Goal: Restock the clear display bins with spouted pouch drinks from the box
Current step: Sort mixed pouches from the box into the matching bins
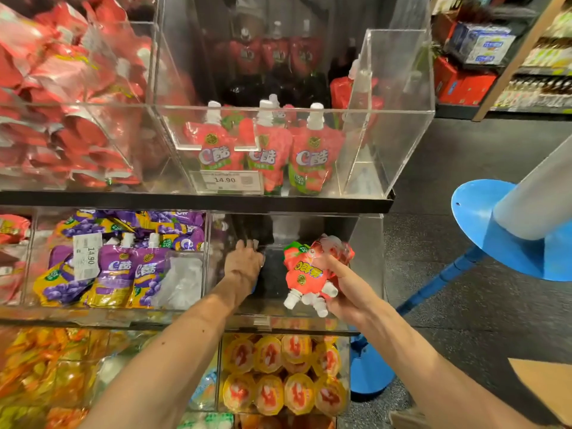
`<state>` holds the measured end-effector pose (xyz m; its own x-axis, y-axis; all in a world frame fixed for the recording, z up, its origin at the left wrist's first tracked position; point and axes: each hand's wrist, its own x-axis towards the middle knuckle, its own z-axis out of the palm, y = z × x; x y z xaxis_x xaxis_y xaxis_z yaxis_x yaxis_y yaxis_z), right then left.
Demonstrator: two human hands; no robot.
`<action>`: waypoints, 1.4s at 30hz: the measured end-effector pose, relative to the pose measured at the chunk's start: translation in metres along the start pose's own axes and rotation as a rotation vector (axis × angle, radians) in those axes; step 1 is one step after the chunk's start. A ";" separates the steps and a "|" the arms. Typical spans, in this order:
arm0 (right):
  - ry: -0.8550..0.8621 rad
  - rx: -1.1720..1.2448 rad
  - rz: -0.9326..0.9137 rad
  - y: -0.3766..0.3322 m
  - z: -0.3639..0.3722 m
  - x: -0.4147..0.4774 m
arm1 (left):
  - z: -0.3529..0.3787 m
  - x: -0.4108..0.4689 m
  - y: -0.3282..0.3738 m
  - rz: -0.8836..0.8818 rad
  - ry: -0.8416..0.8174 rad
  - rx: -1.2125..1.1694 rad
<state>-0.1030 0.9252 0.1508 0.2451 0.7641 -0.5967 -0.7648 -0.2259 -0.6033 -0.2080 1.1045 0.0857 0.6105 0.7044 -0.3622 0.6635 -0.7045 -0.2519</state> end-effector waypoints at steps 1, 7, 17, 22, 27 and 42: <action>0.003 -0.008 -0.008 0.000 -0.001 0.001 | 0.001 0.000 -0.001 0.022 -0.025 -0.009; -0.040 -0.074 -0.031 0.001 0.004 -0.010 | -0.015 -0.014 -0.012 0.074 -0.003 -0.383; -0.234 -0.124 -0.088 0.021 0.061 -0.039 | -0.066 -0.121 -0.079 0.455 0.030 -1.554; -0.415 -0.059 -0.078 0.042 0.089 -0.045 | -0.067 -0.156 -0.127 0.572 0.076 -1.422; -0.389 -0.095 -0.094 0.056 0.117 -0.050 | -0.075 -0.177 -0.161 0.555 0.209 -1.291; -0.411 -0.014 -0.087 0.058 0.174 -0.066 | -0.121 -0.226 -0.138 0.040 0.618 -0.667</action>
<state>-0.2675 0.9663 0.2471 0.0488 0.9576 -0.2841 -0.7431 -0.1552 -0.6509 -0.3852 1.0531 0.3113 0.6344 0.7366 0.2344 0.6318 -0.6688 0.3919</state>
